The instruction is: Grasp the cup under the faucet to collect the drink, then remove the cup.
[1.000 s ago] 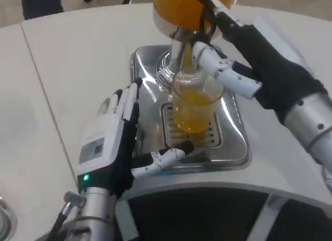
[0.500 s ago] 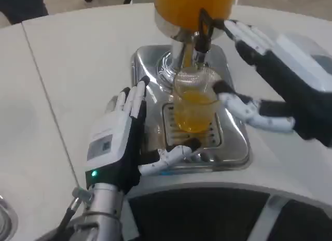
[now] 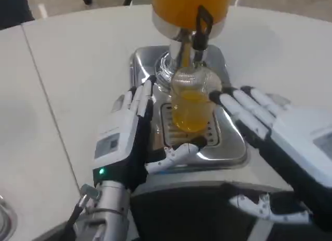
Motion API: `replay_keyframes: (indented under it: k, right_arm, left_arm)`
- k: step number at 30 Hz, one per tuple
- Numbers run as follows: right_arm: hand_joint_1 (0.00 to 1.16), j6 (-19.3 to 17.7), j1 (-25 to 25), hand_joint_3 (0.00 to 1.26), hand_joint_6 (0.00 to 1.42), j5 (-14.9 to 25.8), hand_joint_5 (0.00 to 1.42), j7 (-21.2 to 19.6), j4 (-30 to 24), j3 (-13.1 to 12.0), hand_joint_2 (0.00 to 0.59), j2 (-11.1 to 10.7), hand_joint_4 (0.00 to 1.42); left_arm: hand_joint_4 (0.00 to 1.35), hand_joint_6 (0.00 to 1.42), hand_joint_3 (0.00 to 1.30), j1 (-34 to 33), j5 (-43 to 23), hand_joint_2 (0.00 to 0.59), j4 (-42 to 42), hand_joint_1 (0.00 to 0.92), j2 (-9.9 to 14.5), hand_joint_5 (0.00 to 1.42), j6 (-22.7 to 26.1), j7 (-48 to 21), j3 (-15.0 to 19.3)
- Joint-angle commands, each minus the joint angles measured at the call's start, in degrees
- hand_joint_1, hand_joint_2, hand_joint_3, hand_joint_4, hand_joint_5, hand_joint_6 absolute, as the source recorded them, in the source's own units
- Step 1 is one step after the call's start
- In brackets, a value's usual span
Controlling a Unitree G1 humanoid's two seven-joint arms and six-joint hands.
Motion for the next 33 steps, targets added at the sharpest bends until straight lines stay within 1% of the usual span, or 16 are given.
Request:
replay_keyframes:
  k: [1, 2, 3, 6, 8, 9, 10, 13, 17, 19, 24, 33]
  right_arm:
    - [0.81, -4.08, 6.30, 0.00, 0.06, -0.60, 0.00, -2.42, 1.75, -3.39, 0.345, 0.88, 0.00]
    - [0.81, -4.55, 6.68, 0.00, 0.06, -0.23, 0.00, -2.13, 2.32, -3.74, 0.343, 0.85, 0.00]
    - [0.81, -4.87, 6.93, 0.00, 0.06, 0.66, 0.00, -2.33, 2.81, -4.21, 0.342, 1.37, 0.00]
    - [0.80, -4.67, 6.27, 0.00, 0.07, 1.72, 0.00, -1.31, 2.88, -4.50, 0.334, 2.31, 0.00]
    - [0.80, -4.77, 5.76, 0.00, 0.08, 2.24, 0.00, -0.49, 3.09, -4.49, 0.332, 2.15, 0.00]
    - [0.79, -4.77, 5.62, 0.00, 0.08, 2.29, 0.00, -0.34, 3.23, -4.49, 0.322, 2.17, 0.00]
    - [0.79, -3.92, 5.05, 0.00, 0.08, 3.20, 0.00, 0.73, 3.60, -4.45, 0.320, 2.09, 0.00]
    - [0.78, -3.21, 4.19, 0.00, 0.09, 3.96, 0.00, 1.70, 3.74, -4.40, 0.319, 2.44, 0.00]
    - [0.78, -3.10, 4.16, 0.00, 0.09, 4.87, 0.00, 3.14, 3.62, -4.74, 0.312, 2.35, 0.00]
    - [0.78, -3.15, 4.03, 0.00, 0.09, 5.16, 0.00, 3.95, 3.35, -4.94, 0.309, 2.06, 0.00]
    - [0.77, -2.27, 4.22, 0.00, 0.09, 5.63, 0.00, 5.19, 2.36, -5.82, 0.304, 2.43, 0.00]
    - [0.77, -1.27, 5.40, 0.00, 0.09, 5.53, 0.00, 6.93, 0.01, -6.72, 0.300, 2.92, 0.00]
  left_arm:
    - [0.00, 0.00, 0.00, -0.94, -0.85, 0.027, 1.12, 0.232, -0.71, 0.00, -1.35, 1.18, -0.63]
    - [0.00, 0.00, 0.00, -1.04, -0.93, 0.028, 1.31, 0.232, -0.85, 0.00, -1.47, 1.38, -0.78]
    - [0.00, 0.00, 0.00, -1.17, -1.14, 0.028, 1.62, 0.233, -1.05, 0.00, -1.58, 1.59, -0.88]
    - [0.00, 0.00, 0.00, -2.38, -2.35, 0.029, 3.65, 0.234, -1.89, 0.00, -2.03, 1.87, -0.82]
    - [0.00, 0.00, 0.00, -3.44, -3.35, 0.031, 5.18, 0.236, -2.46, 0.00, -2.23, 1.67, -0.54]
    - [0.00, 0.00, 0.00, -4.04, -3.96, 0.031, 5.91, 0.238, -2.75, 0.00, -2.29, 1.47, -0.32]
    - [0.00, 0.00, 0.00, -4.44, -4.43, 0.033, 6.42, 0.255, -2.85, 0.00, -2.35, 1.43, -0.26]
    - [0.00, 0.00, 0.00, -6.32, -6.13, 0.034, 8.56, 0.262, -3.39, 0.00, -2.78, 1.34, -0.11]
    - [0.00, 0.00, 0.00, -8.30, -7.89, 0.035, 11.86, 0.282, -4.24, 0.00, -3.73, 2.18, 0.12]
    - [0.00, 0.00, 0.00, -9.51, -8.46, 0.034, 13.87, 0.297, -4.66, 0.00, -4.29, 2.94, 0.07]
    - [0.00, 0.00, 0.00, -11.89, -8.75, 0.041, 17.76, 0.316, -5.23, 0.00, -6.03, 4.87, -0.19]
    - [0.00, 0.03, 0.00, -14.30, -9.62, 0.044, 21.88, 0.340, -6.28, 0.01, -8.92, 7.46, -0.23]
